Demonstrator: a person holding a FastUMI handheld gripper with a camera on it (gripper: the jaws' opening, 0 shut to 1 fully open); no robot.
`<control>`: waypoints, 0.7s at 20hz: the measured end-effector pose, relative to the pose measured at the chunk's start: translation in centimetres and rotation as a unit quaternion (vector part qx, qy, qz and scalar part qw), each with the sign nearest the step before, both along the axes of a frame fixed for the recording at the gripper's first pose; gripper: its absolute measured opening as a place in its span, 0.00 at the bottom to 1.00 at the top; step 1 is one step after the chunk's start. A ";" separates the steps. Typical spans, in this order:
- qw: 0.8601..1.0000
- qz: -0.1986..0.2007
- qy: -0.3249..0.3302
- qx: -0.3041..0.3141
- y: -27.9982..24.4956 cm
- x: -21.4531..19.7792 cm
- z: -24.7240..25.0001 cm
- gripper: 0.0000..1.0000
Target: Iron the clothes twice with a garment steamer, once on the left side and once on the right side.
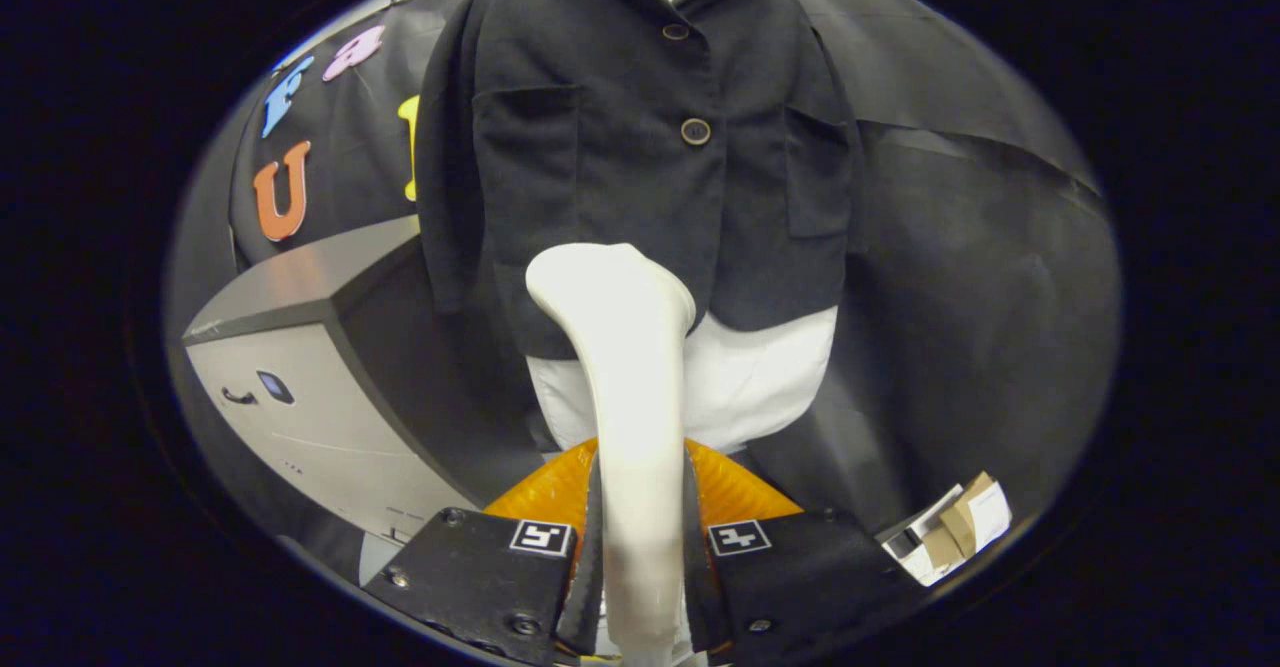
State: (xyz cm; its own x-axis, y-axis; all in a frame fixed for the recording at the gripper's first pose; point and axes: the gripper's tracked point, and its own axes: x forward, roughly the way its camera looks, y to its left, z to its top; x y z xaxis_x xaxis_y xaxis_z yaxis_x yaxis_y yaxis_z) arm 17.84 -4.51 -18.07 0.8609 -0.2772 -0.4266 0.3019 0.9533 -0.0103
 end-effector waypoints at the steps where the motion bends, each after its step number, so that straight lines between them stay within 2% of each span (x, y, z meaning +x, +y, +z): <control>1: 1.000 -0.004 0.007 0.003 0.1 -0.3 -0.8 0.37; 4: 1.000 -0.013 0.010 0.016 1.0 -2.2 -1.4 0.36; 7: 0.999 -0.028 -0.017 0.025 0.7 -3.6 1.1 0.37; 11: 0.994 -0.049 -0.094 0.030 -1.9 -6.5 9.5 0.36; 14: 0.984 -0.055 -0.168 0.028 -5.0 -7.3 17.3 0.36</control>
